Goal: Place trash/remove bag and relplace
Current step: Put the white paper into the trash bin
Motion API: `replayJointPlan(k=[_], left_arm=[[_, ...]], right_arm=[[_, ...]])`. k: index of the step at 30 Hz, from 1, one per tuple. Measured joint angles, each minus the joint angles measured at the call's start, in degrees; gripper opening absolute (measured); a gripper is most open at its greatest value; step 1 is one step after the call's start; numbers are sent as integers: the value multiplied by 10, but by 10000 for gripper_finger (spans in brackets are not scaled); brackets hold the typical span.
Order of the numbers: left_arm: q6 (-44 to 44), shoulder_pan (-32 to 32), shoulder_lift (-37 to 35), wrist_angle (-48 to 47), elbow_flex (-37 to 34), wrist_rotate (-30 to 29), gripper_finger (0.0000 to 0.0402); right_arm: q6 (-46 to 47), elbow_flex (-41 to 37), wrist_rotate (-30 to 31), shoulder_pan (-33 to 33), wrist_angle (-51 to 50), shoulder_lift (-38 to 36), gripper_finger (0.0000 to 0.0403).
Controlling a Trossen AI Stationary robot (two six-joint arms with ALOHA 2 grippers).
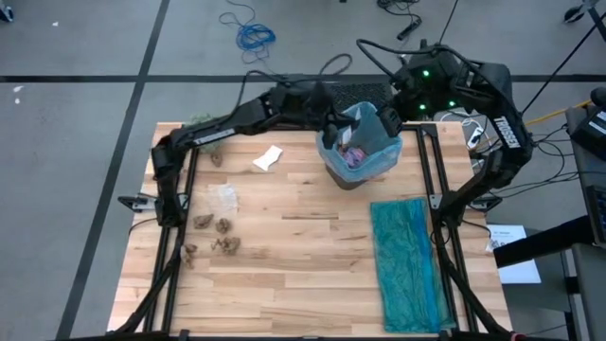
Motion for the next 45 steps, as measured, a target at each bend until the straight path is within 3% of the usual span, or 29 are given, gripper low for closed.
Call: replayJointPlan(k=[10, 15, 19, 28, 33, 36, 41, 45], left_arm=[[-14, 0, 39, -5, 0, -1, 0], [-10, 0, 38, 2, 0, -33, 4], [-13, 2, 38, 1, 0, -16, 38], [-15, 2, 36, 0, 0, -2, 153], [-15, 3, 5, -14, 0, 0, 175], [-14, 9, -35, -57, 0, 0, 175], [-8, 29, -109, -208, 0, -16, 175], [27, 42, -177, -360, 0, -86, 175]], right_arm=[[-2, 0, -1, 0, 0, 0, 0], [-2, 0, -3, 0, 0, 0, 0], [-3, 0, -3, 0, 0, 0, 0], [-13, 0, -3, 0, 0, 0, 0], [-14, 0, -4, 0, 0, 0, 0], [-15, 0, -5, 0, 0, 0, 0], [-17, 0, -21, 0, 0, 0, 0], [-18, 0, -22, 0, 0, 0, 0]])
